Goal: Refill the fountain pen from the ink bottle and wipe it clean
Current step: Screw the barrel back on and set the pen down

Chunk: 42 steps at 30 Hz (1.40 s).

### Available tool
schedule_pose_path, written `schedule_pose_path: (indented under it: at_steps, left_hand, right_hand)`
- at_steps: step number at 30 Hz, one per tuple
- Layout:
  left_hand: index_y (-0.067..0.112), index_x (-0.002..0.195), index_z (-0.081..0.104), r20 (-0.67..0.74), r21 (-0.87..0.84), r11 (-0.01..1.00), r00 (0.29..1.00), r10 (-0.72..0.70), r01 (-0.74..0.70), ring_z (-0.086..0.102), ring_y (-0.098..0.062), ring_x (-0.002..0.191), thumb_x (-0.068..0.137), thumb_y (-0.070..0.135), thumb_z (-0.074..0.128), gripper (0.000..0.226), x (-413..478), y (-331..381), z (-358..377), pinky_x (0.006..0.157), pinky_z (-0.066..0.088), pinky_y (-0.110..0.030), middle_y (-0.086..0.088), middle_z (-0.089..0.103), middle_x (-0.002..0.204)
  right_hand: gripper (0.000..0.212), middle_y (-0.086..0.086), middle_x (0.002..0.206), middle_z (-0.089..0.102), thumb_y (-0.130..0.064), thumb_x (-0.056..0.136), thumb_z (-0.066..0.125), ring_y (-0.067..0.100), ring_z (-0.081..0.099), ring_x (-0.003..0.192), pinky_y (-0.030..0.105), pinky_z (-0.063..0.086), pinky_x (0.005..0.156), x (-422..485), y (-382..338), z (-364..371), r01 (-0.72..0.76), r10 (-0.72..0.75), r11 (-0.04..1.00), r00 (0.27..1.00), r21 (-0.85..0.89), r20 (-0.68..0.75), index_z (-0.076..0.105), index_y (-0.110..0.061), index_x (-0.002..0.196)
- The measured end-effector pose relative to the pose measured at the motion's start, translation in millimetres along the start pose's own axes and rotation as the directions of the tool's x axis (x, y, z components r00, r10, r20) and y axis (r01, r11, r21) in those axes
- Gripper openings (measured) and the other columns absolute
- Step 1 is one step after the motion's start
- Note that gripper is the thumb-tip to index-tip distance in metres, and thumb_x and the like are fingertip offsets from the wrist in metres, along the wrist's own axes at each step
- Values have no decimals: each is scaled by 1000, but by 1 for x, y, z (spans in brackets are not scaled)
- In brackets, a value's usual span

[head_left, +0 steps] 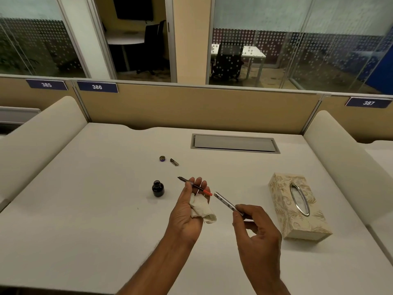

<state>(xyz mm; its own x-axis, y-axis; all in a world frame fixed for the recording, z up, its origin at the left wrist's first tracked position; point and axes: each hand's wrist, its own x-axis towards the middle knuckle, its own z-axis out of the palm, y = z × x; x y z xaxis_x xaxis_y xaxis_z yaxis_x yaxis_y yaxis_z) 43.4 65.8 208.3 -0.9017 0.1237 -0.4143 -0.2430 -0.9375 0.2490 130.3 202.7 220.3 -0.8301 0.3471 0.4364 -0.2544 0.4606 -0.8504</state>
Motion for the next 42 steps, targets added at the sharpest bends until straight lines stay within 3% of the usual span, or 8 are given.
schedule_pose_path:
  at_steps: [24, 29, 34, 42]
  left_hand:
    - [4, 110, 73, 10, 56, 998, 1000, -14, 14, 80, -22, 85, 103, 17, 56, 22, -11, -11, -3, 71, 66, -36, -9, 81, 97]
    - [4, 112, 73, 12, 62, 996, 998, -66, 65, 80, -24, 92, 100, 16, 60, 21, -16, -19, -3, 73, 66, -38, -12, 80, 106]
    - [6, 112, 75, 20, 81, 990, 993, -120, 118, 80, -26, 93, 83, 17, 70, 31, -20, -24, -3, 74, 66, -38, -14, 78, 114]
    - [6, 112, 75, 38, 172, 983, 996, -80, 72, 80, -27, 94, 80, 19, 72, 35, -18, -19, -3, 72, 65, -36, -15, 79, 111]
  right_hand:
    - [26, -13, 94, 70, 2, 88, 72, 15, 70, 84, 19, 58, 69, -7, -2, 9, -24, 23, 999, 1000, 42, 18, 73, -24, 95]
    - [23, -15, 91, 70, -2, 89, 71, 10, 68, 85, 16, 55, 67, -6, -1, 15, -6, 6, 1000, 1000, 15, 31, 72, -24, 95]
    - [20, -19, 89, 69, -6, 91, 70, 7, 67, 83, 7, 49, 65, -4, -2, 21, 37, -36, 999, 998, -22, 46, 71, -25, 98]
    - [19, -24, 90, 68, -11, 93, 67, 5, 67, 83, 7, 49, 63, -4, 3, 25, 18, -17, 1000, 999, -12, 43, 70, -29, 99]
